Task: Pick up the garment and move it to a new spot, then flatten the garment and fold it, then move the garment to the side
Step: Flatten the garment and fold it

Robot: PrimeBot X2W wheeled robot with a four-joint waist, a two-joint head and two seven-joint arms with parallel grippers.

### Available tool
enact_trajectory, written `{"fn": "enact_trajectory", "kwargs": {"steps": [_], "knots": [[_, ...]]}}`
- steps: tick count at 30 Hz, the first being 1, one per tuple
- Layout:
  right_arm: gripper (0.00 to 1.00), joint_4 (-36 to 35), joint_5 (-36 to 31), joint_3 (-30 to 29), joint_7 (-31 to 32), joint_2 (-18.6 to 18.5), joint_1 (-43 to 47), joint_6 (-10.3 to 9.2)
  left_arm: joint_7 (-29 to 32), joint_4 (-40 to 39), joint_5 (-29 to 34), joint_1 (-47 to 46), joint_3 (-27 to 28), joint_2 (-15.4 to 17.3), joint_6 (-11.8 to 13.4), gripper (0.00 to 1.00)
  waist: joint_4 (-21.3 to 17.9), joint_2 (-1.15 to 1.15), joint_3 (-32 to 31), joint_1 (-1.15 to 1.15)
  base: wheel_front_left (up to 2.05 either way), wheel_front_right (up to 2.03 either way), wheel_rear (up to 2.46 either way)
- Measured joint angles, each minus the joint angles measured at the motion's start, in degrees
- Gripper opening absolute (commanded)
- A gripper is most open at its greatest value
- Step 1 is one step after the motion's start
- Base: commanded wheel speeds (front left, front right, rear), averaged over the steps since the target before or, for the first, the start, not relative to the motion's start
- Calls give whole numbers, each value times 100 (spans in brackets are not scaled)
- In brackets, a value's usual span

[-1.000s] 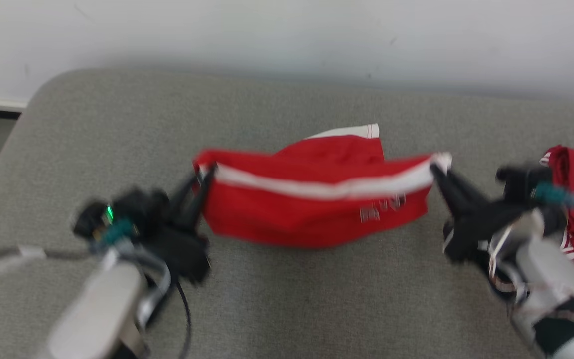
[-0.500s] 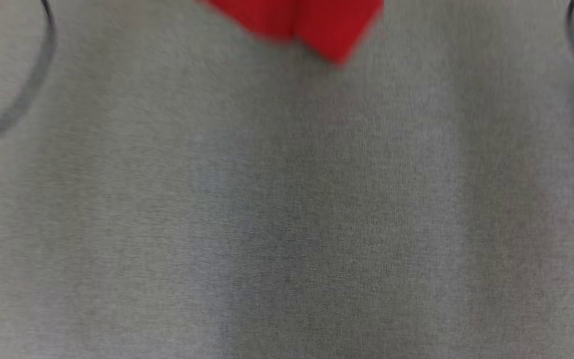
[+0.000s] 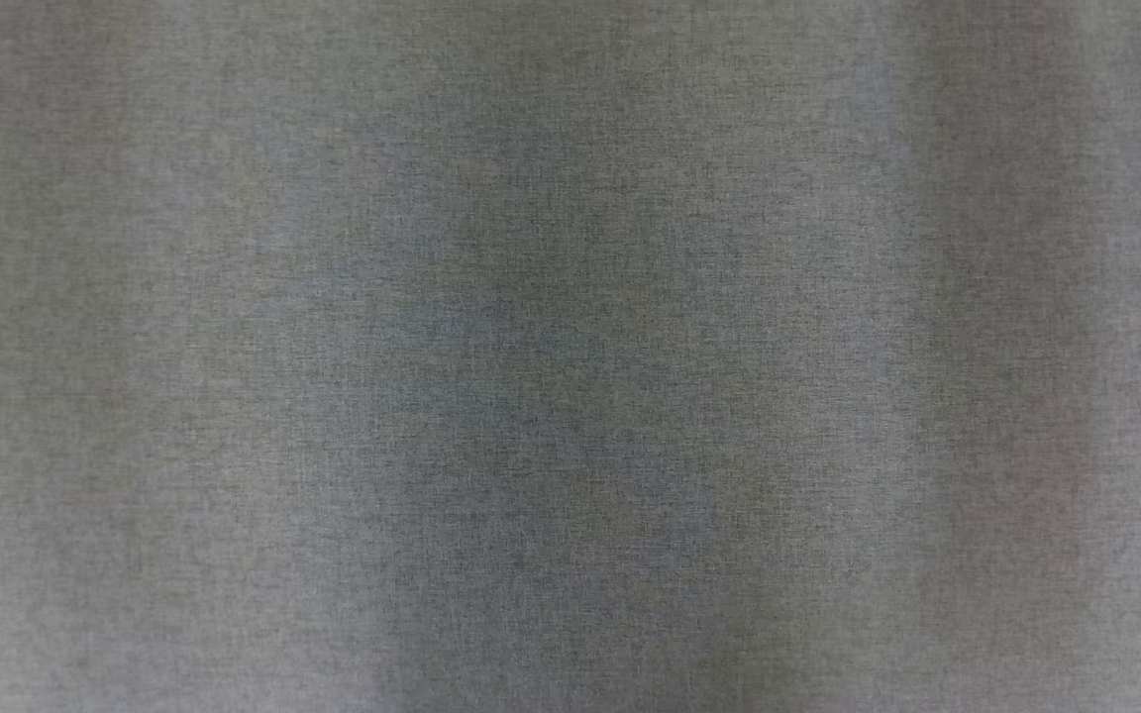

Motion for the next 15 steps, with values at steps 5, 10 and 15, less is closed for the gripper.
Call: {"fn": "enact_trajectory", "kwargs": {"steps": [5, 10, 15], "knots": [[0, 279, -52, 25, -154, 114, -83, 0, -277, 226, -219, -93, -296, -60, 2, 0, -46, 0, 36, -1, 0, 0, 0], [0, 344, 88, 91, -313, 124, 230, -1, -610, 322, -558, 294, -557, -77, 2, 0, -61, -1, -13, -1, 0, 0, 0], [0, -54, 380, 483, -495, 132, 1000, -4, -1025, 158, -740, 1201, -895, 70, 3, 0, -95, -1, -183, -1, 0, 0, 0]]}}
